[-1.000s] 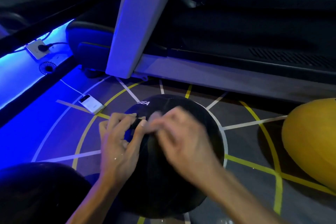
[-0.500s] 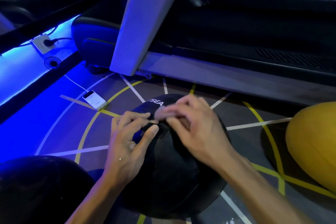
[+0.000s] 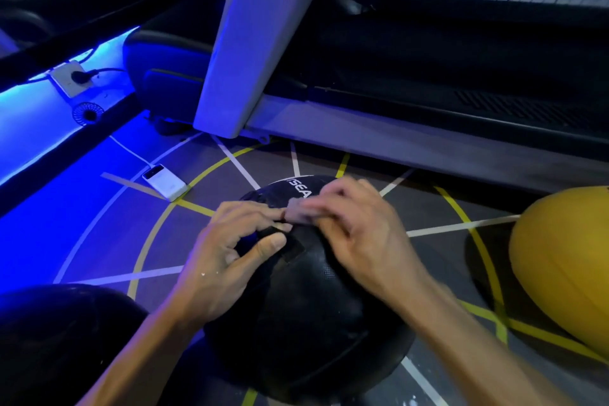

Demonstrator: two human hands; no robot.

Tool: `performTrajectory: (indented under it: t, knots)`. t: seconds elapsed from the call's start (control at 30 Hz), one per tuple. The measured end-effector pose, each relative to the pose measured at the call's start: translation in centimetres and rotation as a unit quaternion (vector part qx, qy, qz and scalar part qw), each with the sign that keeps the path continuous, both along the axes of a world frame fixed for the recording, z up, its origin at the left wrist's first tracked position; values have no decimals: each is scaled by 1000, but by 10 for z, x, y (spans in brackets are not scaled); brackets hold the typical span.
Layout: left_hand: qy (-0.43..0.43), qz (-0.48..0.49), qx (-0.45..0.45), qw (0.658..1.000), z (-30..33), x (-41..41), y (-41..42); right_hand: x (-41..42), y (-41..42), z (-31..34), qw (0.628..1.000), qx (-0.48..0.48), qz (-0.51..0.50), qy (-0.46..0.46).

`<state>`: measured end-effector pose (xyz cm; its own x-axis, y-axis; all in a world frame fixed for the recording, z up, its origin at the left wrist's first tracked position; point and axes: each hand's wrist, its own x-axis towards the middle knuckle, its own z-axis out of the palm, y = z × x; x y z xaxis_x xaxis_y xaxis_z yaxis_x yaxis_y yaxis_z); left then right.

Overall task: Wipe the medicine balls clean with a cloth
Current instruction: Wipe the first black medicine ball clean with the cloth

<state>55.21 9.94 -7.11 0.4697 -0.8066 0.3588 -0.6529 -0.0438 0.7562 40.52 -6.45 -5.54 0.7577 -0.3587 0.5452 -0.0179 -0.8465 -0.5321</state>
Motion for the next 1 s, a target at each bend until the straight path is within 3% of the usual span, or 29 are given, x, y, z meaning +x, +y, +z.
performTrajectory:
  t: [0.17, 0.33, 0.47, 0.6, 0.67, 0.77, 0.83, 0.9, 1.0]
  knots:
    - [-3, -13, 3, 1000, 2, -6, -6, 8, -62, -5, 980, 106, -144, 84]
    - [-9, -13, 10, 1000, -1, -4, -2, -18, 20, 7, 999, 35, -4, 23]
    - [-22, -4, 8, 1000, -1, -7, -1, -33, 22, -8, 997, 67, -25, -15]
    - [-5, 31, -17, 999, -3, -3, -13, -58, 31, -23, 997, 27, -64, -26]
    - [9, 39, -27, 999, -4, 2, -21, -76, 52, -36, 1000, -16, -21, -15]
    - [22, 40, -27, 999, -8, 16, -31, -105, 82, -64, 989, -112, 43, 86]
    - [34, 41, -21, 998, -10, 24, -35, -111, 79, -60, 995, 17, 1, 96]
    - [41, 42, -16, 998, -11, 30, -38, -106, 57, -49, 990, 134, -41, 21]
    - [39, 42, -19, 998, -11, 29, -40, -83, 20, -31, 983, 127, -128, -36]
